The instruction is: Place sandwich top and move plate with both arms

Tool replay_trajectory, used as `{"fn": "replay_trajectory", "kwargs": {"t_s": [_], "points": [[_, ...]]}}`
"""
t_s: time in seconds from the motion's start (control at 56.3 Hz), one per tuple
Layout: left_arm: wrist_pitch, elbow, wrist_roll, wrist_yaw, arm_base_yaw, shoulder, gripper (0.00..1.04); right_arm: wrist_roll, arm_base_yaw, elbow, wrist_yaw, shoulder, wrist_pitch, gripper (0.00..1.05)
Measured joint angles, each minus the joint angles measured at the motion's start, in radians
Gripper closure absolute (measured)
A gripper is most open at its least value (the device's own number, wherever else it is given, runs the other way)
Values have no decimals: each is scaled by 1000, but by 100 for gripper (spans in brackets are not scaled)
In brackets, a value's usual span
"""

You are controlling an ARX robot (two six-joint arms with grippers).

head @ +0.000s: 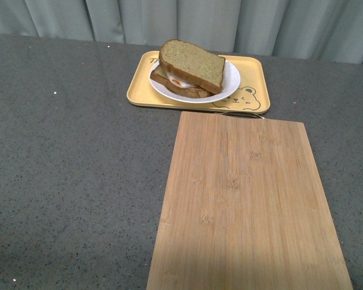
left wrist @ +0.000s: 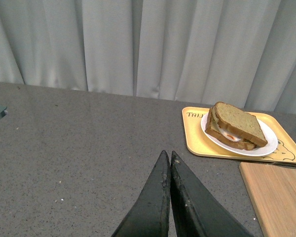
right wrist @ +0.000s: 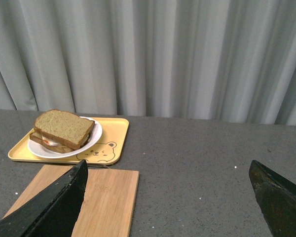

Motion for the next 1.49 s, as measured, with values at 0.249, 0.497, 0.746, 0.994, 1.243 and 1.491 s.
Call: {"fn": "replay_trajectory", "kwargs": {"t_s": [0.249, 0.497, 0.746, 0.994, 1.243, 1.491], "points": [[-119, 0, 0, 0, 0, -127, 101, 0, 0, 0, 0, 0, 0, 9], [-225, 0, 0, 0, 0, -237, 101, 0, 0, 0, 0, 0, 0, 9], [-300, 0, 0, 0, 0, -311, 101, 0, 0, 0, 0, 0, 0, 9], [-496, 0, 0, 0, 0, -471, 101, 0, 0, 0, 0, 0, 0, 9], [-519, 0, 0, 0, 0, -522, 91, 0, 0, 0, 0, 0, 0, 9], [-519, 0, 0, 0, 0, -523, 48, 0, 0, 0, 0, 0, 0, 9]]}}
